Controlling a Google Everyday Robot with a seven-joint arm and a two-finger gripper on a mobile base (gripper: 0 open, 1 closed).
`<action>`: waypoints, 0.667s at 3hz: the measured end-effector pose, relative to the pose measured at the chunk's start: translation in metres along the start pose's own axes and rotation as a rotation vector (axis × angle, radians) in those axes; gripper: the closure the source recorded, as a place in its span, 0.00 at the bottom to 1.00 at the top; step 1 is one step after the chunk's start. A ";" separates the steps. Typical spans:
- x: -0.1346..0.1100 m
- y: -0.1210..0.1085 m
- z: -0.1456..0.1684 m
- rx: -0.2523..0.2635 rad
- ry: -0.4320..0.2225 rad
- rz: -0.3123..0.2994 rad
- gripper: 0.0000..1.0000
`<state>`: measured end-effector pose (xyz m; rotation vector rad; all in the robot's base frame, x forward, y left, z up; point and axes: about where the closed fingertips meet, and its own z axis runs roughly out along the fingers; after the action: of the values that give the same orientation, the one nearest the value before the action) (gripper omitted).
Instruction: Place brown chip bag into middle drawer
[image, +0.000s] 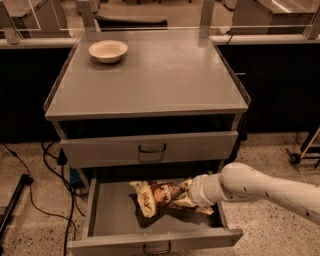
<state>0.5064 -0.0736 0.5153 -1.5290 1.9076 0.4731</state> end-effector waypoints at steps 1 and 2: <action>0.015 -0.007 0.026 0.015 -0.011 -0.030 1.00; 0.026 -0.018 0.054 0.022 -0.047 -0.052 1.00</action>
Offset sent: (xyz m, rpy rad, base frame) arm 0.0500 0.0169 -0.0864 0.0596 -0.0988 0.0420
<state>0.5343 -0.0626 0.4602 -1.5366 1.8268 0.4596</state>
